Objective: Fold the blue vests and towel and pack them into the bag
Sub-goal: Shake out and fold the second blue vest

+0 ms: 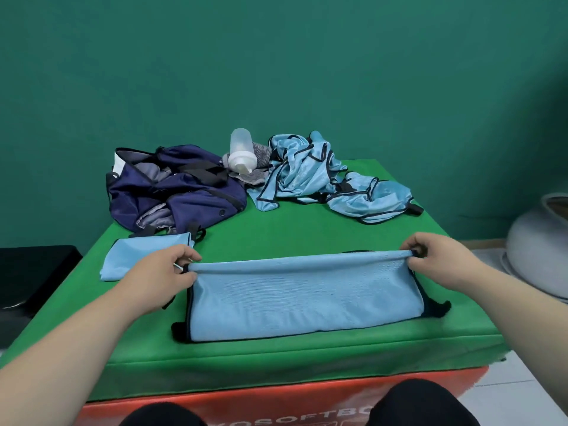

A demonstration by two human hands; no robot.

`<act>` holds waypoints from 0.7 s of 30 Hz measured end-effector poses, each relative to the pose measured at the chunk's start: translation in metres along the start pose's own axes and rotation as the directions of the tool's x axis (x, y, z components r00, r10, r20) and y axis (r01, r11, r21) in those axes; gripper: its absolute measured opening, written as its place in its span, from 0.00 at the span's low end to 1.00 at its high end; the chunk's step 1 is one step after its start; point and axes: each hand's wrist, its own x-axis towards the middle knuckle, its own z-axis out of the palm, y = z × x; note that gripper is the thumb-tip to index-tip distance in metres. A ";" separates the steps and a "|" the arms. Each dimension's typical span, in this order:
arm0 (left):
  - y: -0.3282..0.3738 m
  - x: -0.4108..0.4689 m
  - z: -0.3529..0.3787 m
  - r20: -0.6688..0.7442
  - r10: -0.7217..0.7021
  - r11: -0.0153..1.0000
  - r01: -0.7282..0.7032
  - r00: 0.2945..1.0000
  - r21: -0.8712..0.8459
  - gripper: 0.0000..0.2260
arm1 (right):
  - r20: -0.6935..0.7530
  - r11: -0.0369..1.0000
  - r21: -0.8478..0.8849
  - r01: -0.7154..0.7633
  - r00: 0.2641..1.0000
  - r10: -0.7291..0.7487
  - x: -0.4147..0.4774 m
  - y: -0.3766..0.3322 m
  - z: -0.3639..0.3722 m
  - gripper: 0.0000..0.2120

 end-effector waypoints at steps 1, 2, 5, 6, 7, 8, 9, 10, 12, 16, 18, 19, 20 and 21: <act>-0.003 0.010 0.004 -0.002 -0.014 1.000 0.014 1.000 -0.002 0.10 | 0.012 1.000 -0.023 -0.013 1.000 0.014 0.010 -0.001 0.005 0.08; -0.005 0.019 0.009 -0.001 -0.033 0.999 0.033 0.999 -0.011 0.10 | 0.015 0.998 -0.054 -0.022 1.000 0.023 0.018 -0.001 0.011 0.07; -0.006 0.034 0.025 -0.047 -0.021 1.000 0.020 0.999 -0.018 0.15 | 0.004 0.987 -0.156 -0.041 0.999 0.043 0.033 -0.001 0.027 0.16; -0.005 0.033 0.030 -0.095 0.012 1.000 -0.012 0.995 0.006 0.17 | -0.013 0.977 -0.210 -0.034 0.999 0.032 0.034 -0.001 0.032 0.19; -0.004 0.029 0.035 -0.147 0.069 0.997 -0.063 0.987 0.043 0.18 | -0.039 0.965 -0.262 -0.012 0.999 0.002 0.032 -0.002 0.036 0.20; -0.002 0.023 0.041 -0.181 0.145 0.988 -0.132 0.973 0.080 0.19 | -0.069 0.953 -0.302 0.027 0.996 -0.051 0.028 -0.003 0.042 0.20; 0.002 0.013 0.047 -0.183 0.223 0.973 -0.206 0.957 0.108 0.18 | -0.095 0.940 -0.329 0.088 0.988 -0.126 0.023 -0.004 0.049 0.19; 0.006 0.003 0.053 -0.160 0.296 0.952 -0.277 0.942 0.134 0.18 | -0.104 0.924 -0.346 0.162 0.972 -0.210 0.015 -0.008 0.057 0.18; 0.014 -0.012 0.069 -0.035 0.406 0.897 -0.391 0.913 0.204 0.22 | -0.066 0.871 -0.376 0.316 0.929 -0.365 0.000 -0.017 0.072 0.20; 0.028 -0.023 0.100 0.347 0.321 0.831 -0.437 0.881 0.343 0.38 | 0.252 0.824 -0.414 0.387 0.918 -0.305 -0.019 -0.043 0.091 0.36; 0.024 -0.020 0.107 0.359 0.269 0.831 -0.404 0.894 0.384 0.45 | 0.327 0.815 -0.428 0.390 0.908 -0.263 -0.017 -0.046 0.095 0.41; 0.022 -0.018 0.109 0.348 0.256 0.826 -0.392 0.902 0.406 0.46 | 0.338 0.811 -0.441 0.384 0.908 -0.246 -0.015 -0.044 0.095 0.41; 0.020 -0.017 0.111 0.327 0.245 0.819 -0.376 0.913 0.434 0.45 | 0.338 0.808 -0.455 0.375 0.912 -0.234 -0.012 -0.040 0.094 0.40; 0.017 -0.016 0.114 0.294 0.233 0.816 -0.351 0.927 0.459 0.42 | 0.331 0.801 -0.472 0.369 0.916 -0.227 -0.008 -0.035 0.094 0.39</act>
